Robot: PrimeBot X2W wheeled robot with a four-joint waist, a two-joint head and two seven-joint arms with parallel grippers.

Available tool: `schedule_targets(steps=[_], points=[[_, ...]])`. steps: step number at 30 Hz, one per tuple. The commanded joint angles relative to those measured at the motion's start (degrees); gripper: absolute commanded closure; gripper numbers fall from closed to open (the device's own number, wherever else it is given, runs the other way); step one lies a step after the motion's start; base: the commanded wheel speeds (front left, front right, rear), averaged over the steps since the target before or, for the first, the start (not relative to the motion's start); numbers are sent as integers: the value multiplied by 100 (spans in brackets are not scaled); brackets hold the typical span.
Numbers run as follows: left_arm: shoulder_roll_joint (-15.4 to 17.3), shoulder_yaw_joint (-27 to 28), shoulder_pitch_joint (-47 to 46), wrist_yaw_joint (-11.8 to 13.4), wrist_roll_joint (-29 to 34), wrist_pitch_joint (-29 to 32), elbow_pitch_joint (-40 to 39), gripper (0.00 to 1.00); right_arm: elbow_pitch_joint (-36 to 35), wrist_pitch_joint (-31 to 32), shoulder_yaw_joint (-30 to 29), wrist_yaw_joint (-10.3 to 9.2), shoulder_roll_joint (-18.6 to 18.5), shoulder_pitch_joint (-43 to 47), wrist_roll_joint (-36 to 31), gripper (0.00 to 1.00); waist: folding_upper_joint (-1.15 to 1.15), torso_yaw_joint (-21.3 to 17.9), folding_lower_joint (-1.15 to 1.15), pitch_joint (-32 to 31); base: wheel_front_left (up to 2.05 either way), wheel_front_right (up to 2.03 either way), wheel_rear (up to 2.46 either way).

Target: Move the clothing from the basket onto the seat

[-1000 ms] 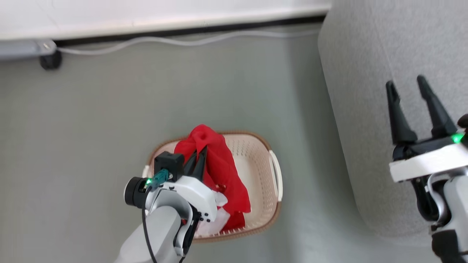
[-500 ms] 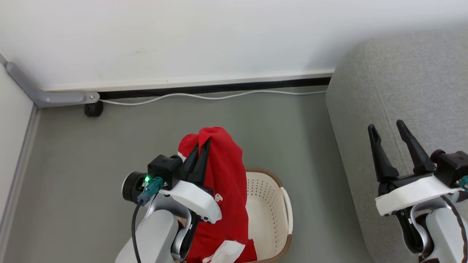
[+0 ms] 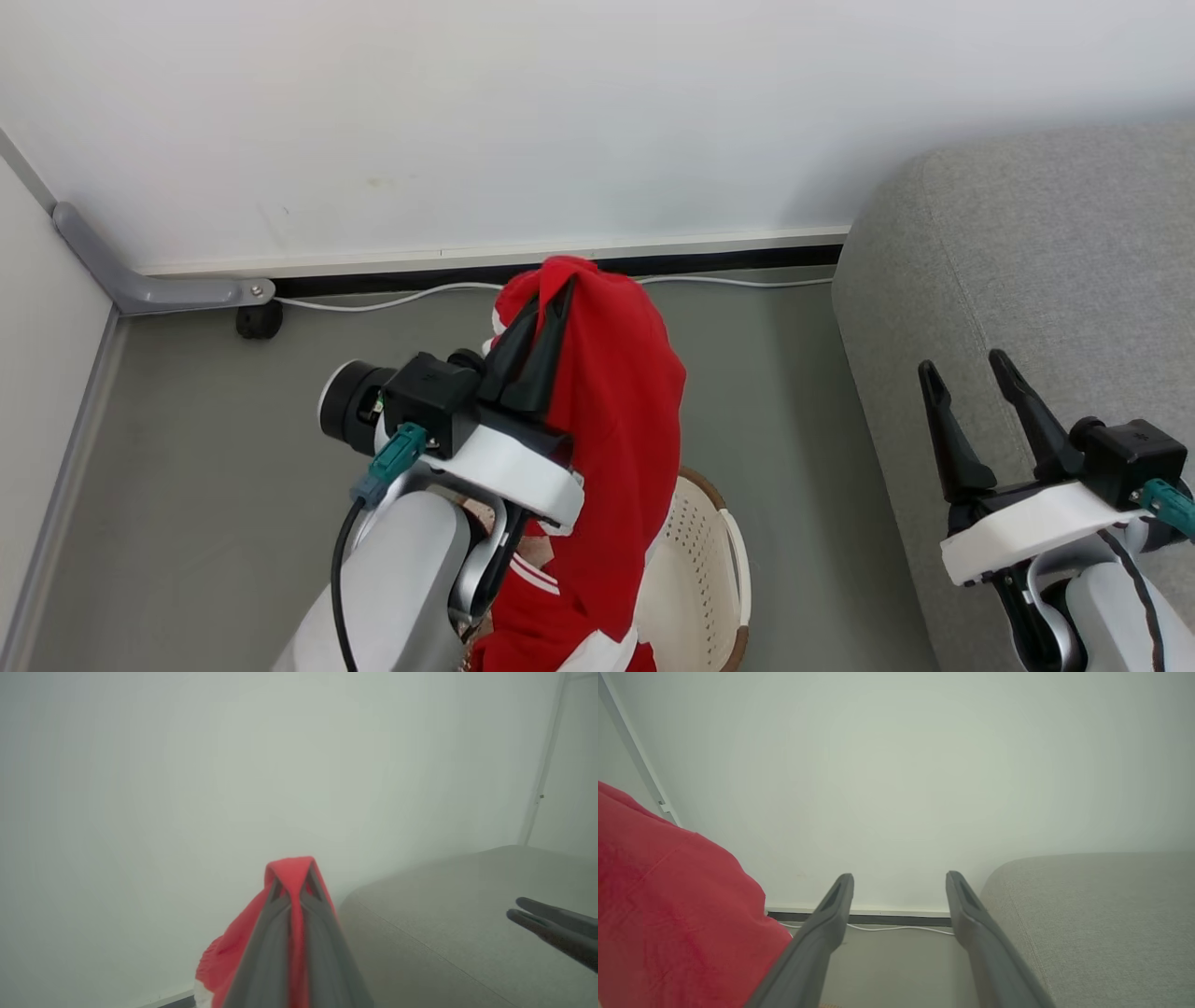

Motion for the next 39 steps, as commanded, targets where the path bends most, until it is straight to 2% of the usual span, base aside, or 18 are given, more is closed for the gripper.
schedule_targets(steps=[1, 18, 22, 31, 39], points=[[41, 176, -366, -33, 94, -59, -233, 100, -117, -35, 98, 23, -28, 8, -50, 0, 0, -1, 0, -2, 0, 0, 0], [41, 137, -979, 47, 219, -59, -631, 100, -219, -35, 320, 23, 9, -103, -6, 0, 0, -55, 0, 60, 0, 0, 0], [41, 92, -995, 86, 183, -59, -637, 100, -420, -35, 789, 23, -35, -239, 112, 0, 0, -60, 0, 93, 0, 0, 0], [41, -134, -1049, 169, 71, -59, -673, 100, -820, -35, 2355, 23, -124, -762, 494, 0, 0, 21, 0, 166, 0, 0, 0], [41, -438, -1171, 241, -63, -59, -700, 100, -542, -35, 3169, 23, -34, -1195, 493, 0, 0, 170, 0, 224, 0, 0, 0]])
